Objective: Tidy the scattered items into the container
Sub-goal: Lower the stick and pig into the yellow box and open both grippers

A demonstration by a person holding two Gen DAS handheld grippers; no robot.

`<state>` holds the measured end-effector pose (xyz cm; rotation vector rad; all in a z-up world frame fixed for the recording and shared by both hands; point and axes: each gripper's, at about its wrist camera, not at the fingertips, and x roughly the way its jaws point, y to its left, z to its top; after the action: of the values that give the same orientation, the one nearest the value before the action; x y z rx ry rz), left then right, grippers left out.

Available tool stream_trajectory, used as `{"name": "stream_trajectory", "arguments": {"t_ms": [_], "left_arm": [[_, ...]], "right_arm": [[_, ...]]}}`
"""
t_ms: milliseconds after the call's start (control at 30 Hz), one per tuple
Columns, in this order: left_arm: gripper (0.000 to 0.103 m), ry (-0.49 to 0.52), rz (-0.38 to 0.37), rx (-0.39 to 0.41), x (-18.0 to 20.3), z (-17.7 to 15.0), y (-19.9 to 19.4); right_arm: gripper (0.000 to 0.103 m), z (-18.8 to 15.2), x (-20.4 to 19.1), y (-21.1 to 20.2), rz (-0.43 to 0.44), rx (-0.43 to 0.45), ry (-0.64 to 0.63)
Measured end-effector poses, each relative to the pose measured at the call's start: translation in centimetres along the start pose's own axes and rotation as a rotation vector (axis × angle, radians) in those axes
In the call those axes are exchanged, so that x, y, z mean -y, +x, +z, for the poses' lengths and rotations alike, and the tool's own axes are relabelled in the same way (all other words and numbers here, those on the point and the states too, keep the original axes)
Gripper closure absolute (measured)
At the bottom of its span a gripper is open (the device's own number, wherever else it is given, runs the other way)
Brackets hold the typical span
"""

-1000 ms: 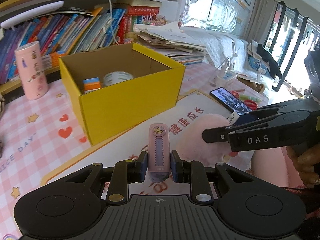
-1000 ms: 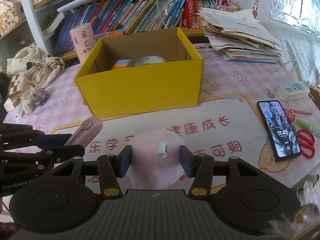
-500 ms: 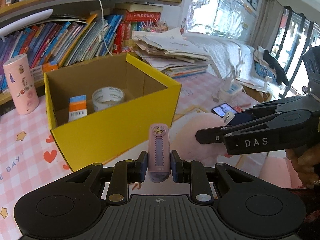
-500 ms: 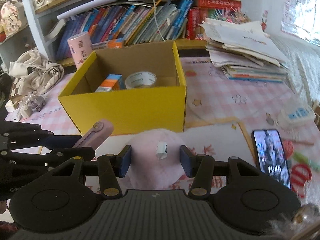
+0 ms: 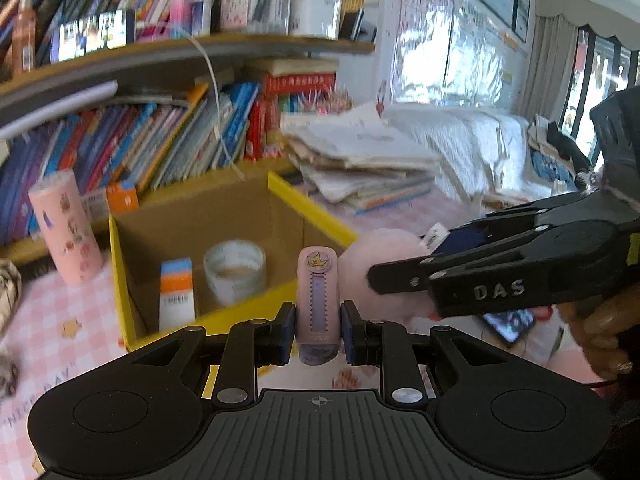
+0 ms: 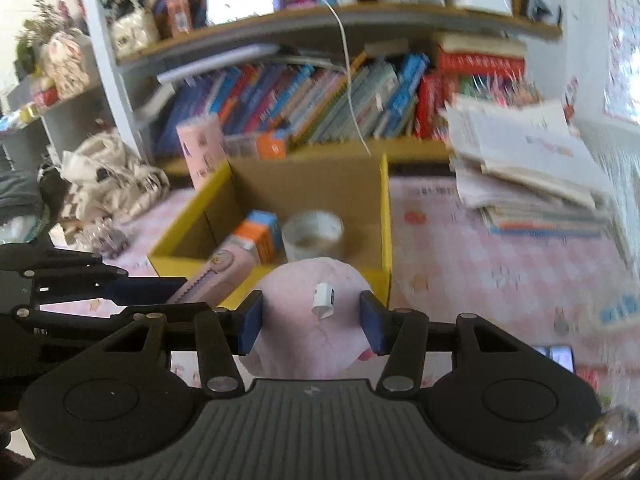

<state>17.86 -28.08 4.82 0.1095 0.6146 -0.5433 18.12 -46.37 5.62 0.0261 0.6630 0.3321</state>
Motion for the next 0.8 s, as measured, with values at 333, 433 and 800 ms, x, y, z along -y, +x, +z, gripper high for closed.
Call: {"name": "stream_trajectory", "arguments": {"t_ms": [333,433,800], "left_arm": [[0.080,0.015,0.067,0.066,-0.6,3.0,-0.1],[0.081,0.020,0.091,0.078,-1.1,3.8,0.2],[0.080,0.007,0.175,0.103,-4.0,6.2,3.1]], "right_arm": [[0.054,4.1,0.1,1.1,0.059,0.087,-0.075],[0.054,5.2,0.3,2.0,0.082,0.098,-0.070],[0.054,9.3,0.8,6.9,0.132,0.118,-0.071]]}}
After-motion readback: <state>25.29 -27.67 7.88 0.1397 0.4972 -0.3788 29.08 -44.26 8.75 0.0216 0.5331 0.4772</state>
